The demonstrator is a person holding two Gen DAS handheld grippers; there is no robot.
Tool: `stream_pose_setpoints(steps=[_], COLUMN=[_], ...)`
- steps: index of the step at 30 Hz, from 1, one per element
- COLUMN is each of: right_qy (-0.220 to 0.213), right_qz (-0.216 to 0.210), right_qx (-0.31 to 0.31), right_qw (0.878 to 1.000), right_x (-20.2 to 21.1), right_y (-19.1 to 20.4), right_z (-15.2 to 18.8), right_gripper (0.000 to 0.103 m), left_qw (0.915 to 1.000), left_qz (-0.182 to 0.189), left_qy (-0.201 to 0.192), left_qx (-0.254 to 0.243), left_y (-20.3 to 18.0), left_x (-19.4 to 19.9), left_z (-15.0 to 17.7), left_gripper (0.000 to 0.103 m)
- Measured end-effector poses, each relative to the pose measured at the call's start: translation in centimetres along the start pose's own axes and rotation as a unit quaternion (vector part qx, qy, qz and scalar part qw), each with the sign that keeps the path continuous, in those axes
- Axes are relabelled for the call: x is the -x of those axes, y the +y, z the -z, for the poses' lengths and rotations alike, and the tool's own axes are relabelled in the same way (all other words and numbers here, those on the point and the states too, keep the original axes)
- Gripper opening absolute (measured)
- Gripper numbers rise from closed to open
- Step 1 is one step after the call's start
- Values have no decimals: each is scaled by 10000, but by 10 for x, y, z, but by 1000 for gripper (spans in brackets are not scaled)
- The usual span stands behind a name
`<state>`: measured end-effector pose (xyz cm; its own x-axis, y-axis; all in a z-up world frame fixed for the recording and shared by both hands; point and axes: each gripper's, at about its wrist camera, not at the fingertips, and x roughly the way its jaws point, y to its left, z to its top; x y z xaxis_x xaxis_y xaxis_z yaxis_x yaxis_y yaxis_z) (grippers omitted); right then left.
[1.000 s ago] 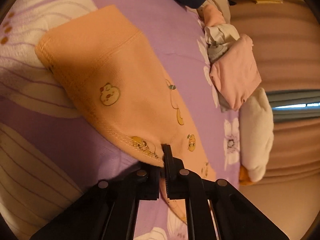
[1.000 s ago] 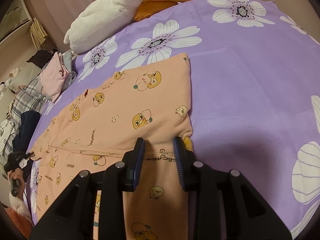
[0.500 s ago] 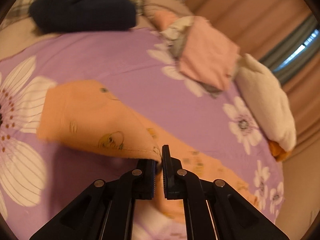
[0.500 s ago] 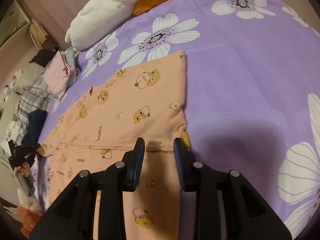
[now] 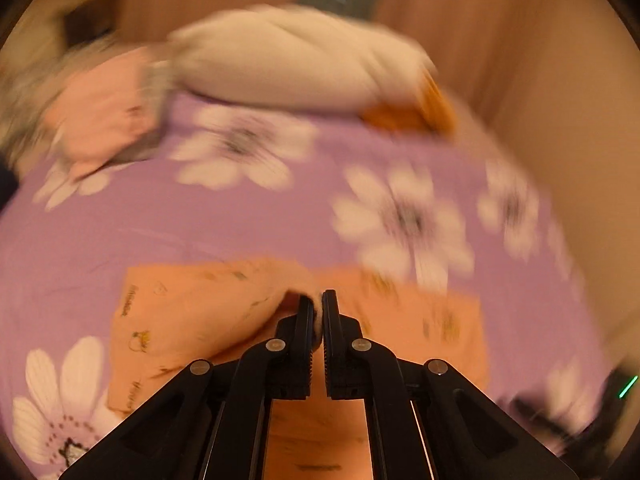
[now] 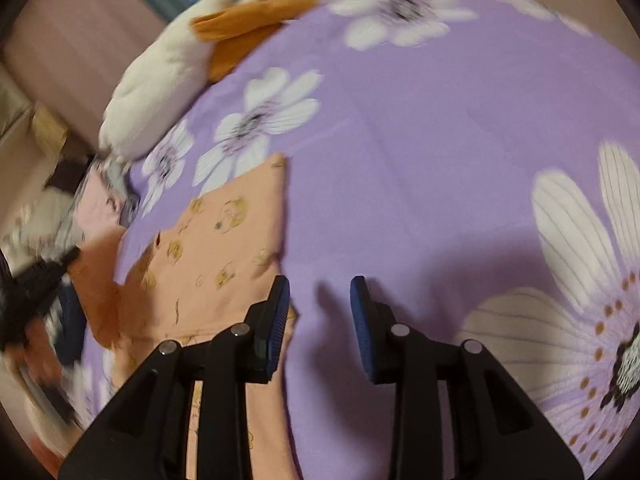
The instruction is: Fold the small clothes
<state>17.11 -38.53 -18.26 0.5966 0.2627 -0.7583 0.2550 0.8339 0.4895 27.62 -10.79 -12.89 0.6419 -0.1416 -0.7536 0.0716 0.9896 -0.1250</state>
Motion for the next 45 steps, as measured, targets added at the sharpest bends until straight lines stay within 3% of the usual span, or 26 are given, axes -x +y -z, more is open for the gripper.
stream_pose_setpoints(steps=[2,4,6,8,10,11,12,14,15,17,18,20,22,23,24,28,31,33,37,40,45], right_qy=[280,391,353,366,377,373,350,310,293,238,213,145,87,60,41,-62,-183,-218,-272,-375,-137], right_qz=[-329,-429,-407,-406,-323,-277,-213,-133,-103,-72,-48,116,268,380,458,759,1058,1227,1547,1122,394], right_qx=[-455,-583,-591,-567,-415,-333,-230,-146,-143,-123,-75,167,418,577,682,1115,1558,1791,2044,2163,3350], right_qw=[9980,9966,9968,9969,9979,9984,9989,9993,9994,9996,9997,9997,9987,9976,9966,9908,9819,9759,9662,9691,9413], right_x=[-6,-9,-8,-7,-7,-7,-7,-8,-10,-11,-12,-14,-15,-16,-17,-22,-25,-26,-20,-1,-16], right_y=[-15,-20,-21,-19,-13,-12,-11,-8,-8,-6,-4,3,9,14,16,26,34,39,50,75,181], right_z=[3,5,4,6,9,9,8,10,10,11,11,14,16,17,18,23,29,32,36,40,48], right_gripper=[33,30,30,30,30,31,32,34,36,40,42,43,45,45,47,50,50,50,47,48,63], left_qw=[9957,9874,9912,9912,9914,9931,9960,9998,9976,9924,9909,9895,9885,9871,9861,9895,9857,9885,9912,9905,9811], left_qz=[-284,-271,-132,78,396,426,359,-175,-516,-968,-1063,-839,-155,-8,0,-552,-461,-432,-856,-704,27], left_qy=[684,1388,1181,1277,1225,1064,797,-12,-265,-270,-119,367,732,827,864,643,635,563,505,546,634], left_qx=[-555,-704,-586,-335,-233,-227,-192,103,369,709,822,1122,1318,1370,1422,1175,1492,1333,869,1044,1829], left_y=[-22,-22,-8,12,29,34,43,73,94,125,137,157,161,159,157,140,159,160,144,151,178], left_x=[-33,-56,-45,-26,4,21,40,78,89,89,81,57,30,21,13,-2,3,3,3,4,5], left_z=[22,42,45,36,31,32,35,45,50,59,61,71,82,86,90,84,87,90,91,92,93], left_gripper=[3,3,3,8,23,37,52,64,64,60,47,35,30,29,29,24,13,11,10,10,10])
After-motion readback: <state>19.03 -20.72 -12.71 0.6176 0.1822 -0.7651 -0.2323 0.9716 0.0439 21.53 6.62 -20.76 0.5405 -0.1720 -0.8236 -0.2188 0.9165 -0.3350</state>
